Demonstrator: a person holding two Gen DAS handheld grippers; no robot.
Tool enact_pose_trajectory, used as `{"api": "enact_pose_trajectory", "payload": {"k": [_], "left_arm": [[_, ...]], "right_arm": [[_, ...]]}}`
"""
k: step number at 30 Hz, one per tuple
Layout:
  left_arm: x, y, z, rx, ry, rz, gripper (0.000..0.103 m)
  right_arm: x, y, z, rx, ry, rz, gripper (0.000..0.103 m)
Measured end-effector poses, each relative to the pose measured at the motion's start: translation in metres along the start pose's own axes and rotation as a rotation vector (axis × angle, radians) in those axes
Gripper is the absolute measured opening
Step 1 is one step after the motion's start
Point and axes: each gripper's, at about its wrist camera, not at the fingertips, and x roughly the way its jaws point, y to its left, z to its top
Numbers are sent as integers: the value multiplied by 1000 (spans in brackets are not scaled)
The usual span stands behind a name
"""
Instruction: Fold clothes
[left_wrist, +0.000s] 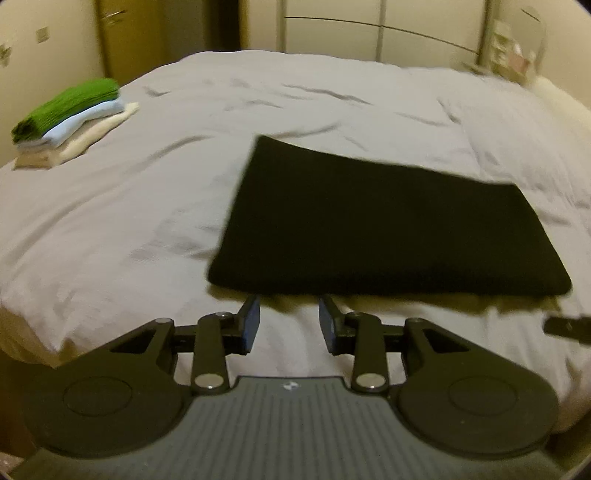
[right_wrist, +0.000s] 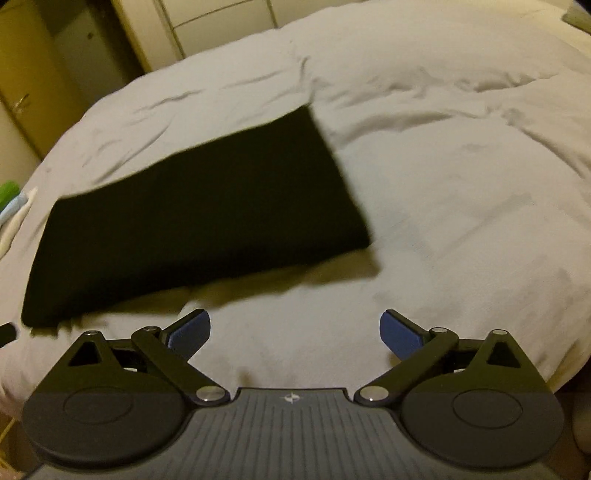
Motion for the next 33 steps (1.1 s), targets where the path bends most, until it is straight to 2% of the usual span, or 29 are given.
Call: {"api": "enact_pose_trajectory", "payload": {"k": [8,23,27,31,33], "left_arm": [[-20,-8,-14,50,-17,-18,38],[-31,1,-18,39,-16,-47,45],[-25,2,-19,31,-7,-79,45],[-18,4,-18,10,-10,-158,45],[-13,6,-14,-8,-11,-207,45]], "right_arm": [[-30,25,-3,-49,-82,10,101],[-44,37,-14,-66,-82,8,102],[-34,26,-15,6,-41,81,102],[-12,-4,-18,183,9,162,103],[-3,-22,-18,291,11,234,103]]}}
